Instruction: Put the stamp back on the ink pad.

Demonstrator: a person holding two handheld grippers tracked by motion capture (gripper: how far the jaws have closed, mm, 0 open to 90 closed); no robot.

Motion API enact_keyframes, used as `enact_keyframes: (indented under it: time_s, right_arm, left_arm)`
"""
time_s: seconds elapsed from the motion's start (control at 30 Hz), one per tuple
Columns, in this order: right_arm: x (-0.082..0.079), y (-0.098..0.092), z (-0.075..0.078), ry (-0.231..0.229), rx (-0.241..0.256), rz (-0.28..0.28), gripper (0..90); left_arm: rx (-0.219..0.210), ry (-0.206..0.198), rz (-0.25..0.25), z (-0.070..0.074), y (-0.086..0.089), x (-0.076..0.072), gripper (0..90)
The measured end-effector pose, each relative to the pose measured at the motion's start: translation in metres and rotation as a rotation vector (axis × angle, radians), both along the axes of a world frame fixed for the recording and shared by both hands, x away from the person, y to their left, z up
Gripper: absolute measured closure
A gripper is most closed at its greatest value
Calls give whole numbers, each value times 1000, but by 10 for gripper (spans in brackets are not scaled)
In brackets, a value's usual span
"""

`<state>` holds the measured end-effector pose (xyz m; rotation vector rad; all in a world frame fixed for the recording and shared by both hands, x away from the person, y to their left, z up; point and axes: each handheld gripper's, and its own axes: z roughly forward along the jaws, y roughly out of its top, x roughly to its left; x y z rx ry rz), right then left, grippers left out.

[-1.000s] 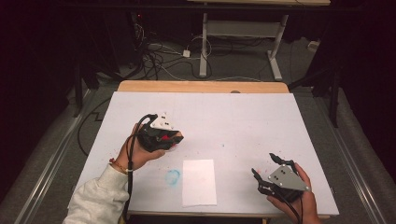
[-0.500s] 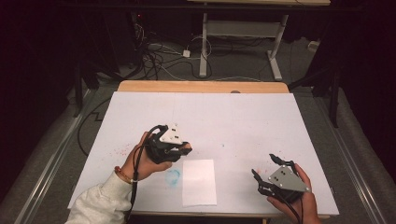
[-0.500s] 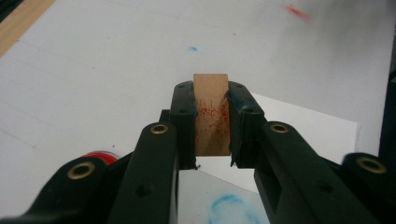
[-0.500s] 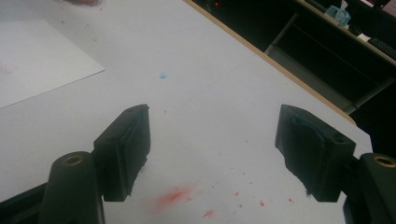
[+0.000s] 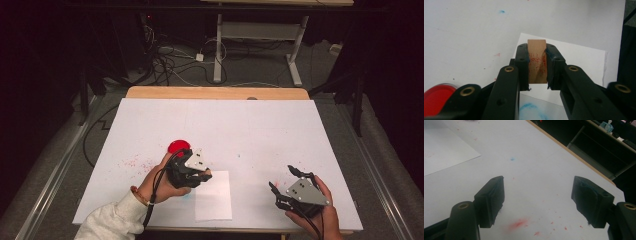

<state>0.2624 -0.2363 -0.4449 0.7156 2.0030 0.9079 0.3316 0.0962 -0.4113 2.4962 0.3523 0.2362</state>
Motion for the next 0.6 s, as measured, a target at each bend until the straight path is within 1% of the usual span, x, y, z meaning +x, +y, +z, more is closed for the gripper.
enact_keyframes:
  time_s: [0.17,0.3,0.33,0.37,0.43,0.5,0.57,0.6]
  right_arm:
    - [0,1,-1,4,-5,-3,270]
    - [0,0,-1,6,-4,-3,270]
    - [1,0,-1,4,-6,-2,270]
    - [0,0,-1,4,-6,-3,270]
    - [0,0,-1,5,-6,-3,270]
    - [0,0,-1,7,-7,-3,270]
    - [0,0,-1,7,-8,-4,270]
    - [0,0,-1,8,-8,-4,270]
  left_arm:
    - [26,15,-23,-12,-7,-1,736]
    - [42,36,-40,-21,-11,0,736]
    - [33,43,-39,-23,-12,0,736]
    - [38,55,-52,-25,-13,1,736]
    - [49,60,-52,-30,-15,2,736]
    - [52,74,-58,-35,-17,3,736]
    - [68,76,-60,-39,-19,4,736]
    - [66,85,-63,-41,-20,5,736]
